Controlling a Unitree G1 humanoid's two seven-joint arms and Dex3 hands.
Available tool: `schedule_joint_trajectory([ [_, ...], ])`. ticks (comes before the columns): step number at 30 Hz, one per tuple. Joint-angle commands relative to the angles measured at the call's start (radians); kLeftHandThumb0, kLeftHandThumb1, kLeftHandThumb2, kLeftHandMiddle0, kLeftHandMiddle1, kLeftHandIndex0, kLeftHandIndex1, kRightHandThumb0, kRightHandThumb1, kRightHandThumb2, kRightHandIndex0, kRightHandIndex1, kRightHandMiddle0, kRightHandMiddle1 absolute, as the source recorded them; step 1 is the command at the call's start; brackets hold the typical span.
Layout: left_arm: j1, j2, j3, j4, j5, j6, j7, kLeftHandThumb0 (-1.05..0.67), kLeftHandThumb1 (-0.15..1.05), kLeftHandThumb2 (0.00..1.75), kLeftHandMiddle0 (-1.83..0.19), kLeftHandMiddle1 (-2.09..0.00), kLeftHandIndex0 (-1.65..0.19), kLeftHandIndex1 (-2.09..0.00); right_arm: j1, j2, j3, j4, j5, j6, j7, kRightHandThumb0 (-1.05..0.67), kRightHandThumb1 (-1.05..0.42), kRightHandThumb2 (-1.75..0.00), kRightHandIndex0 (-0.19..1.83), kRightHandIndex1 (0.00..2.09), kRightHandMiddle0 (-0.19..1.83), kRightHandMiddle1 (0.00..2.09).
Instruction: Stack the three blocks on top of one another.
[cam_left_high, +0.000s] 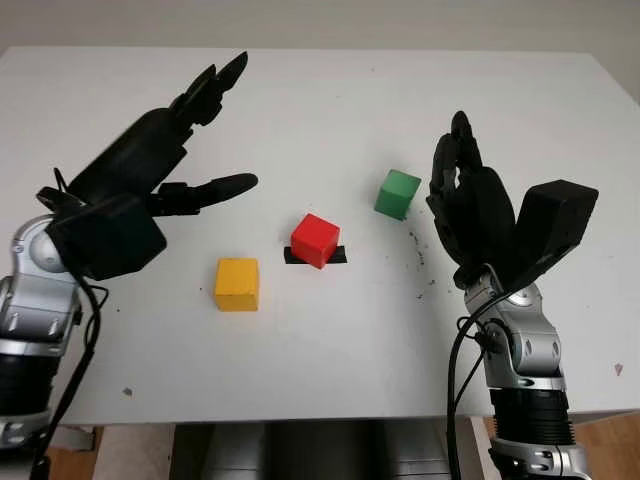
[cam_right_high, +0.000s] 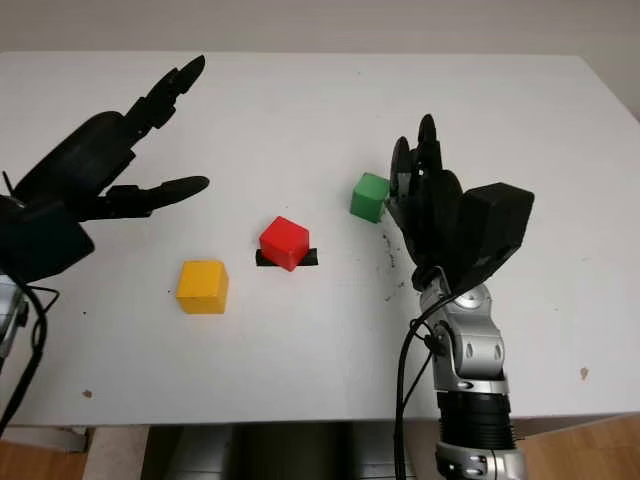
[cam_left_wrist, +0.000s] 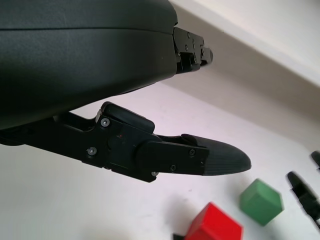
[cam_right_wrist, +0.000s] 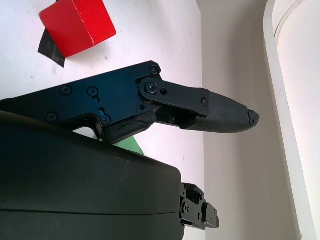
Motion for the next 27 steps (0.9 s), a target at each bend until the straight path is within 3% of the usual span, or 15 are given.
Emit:
schedule_joint_trajectory([
  [1, 0.02, 0.051, 0.03, -0.05, -0.013, 0.028, -0.039, -0.82, 1.04, 0.11, 0.08, -0.06, -0.32, -0.16, -0.007, -0.007, -0.004, 0.001, -0.006, -0.015, 0.002, -0.74, -1.05, -0.63, -0.19, 0.0, -0.19, 0.0],
  [6, 0.091, 0.16, 0.032, -0.123, 0.038, 0.006, -0.126, -0.83, 1.03, 0.07, 0.07, -0.06, -0.34, -0.13, -0.013, -0.012, -0.001, 0.005, -0.01, -0.011, 0.012, -0.74, -1.05, -0.64, -0.19, 0.0, -0.19, 0.0],
  [11, 0.179, 0.201, 0.046, -0.21, 0.085, -0.016, -0.149, -0.9, 1.04, 0.06, 0.07, -0.05, -0.31, -0.09, -0.015, -0.008, -0.007, 0.004, -0.009, -0.008, 0.008, -0.75, -1.05, -0.62, -0.19, 0.0, -0.19, 0.0],
  [21, 0.258, 0.2, 0.004, -0.286, 0.198, -0.014, -0.163, -0.9, 1.01, 0.06, 0.19, -0.03, -0.11, -0.02, -0.022, -0.011, -0.004, 0.011, -0.012, -0.011, 0.014, -0.74, -1.05, -0.64, -0.19, 0.0, -0.19, 0.0],
  [27, 0.282, 0.161, -0.037, -0.287, 0.309, -0.046, -0.085, -0.85, 0.97, 0.04, 0.19, -0.03, -0.11, -0.04, -0.022, -0.012, -0.003, 0.013, -0.016, -0.015, 0.018, -0.74, -1.05, -0.65, -0.19, 0.0, -0.19, 0.0],
])
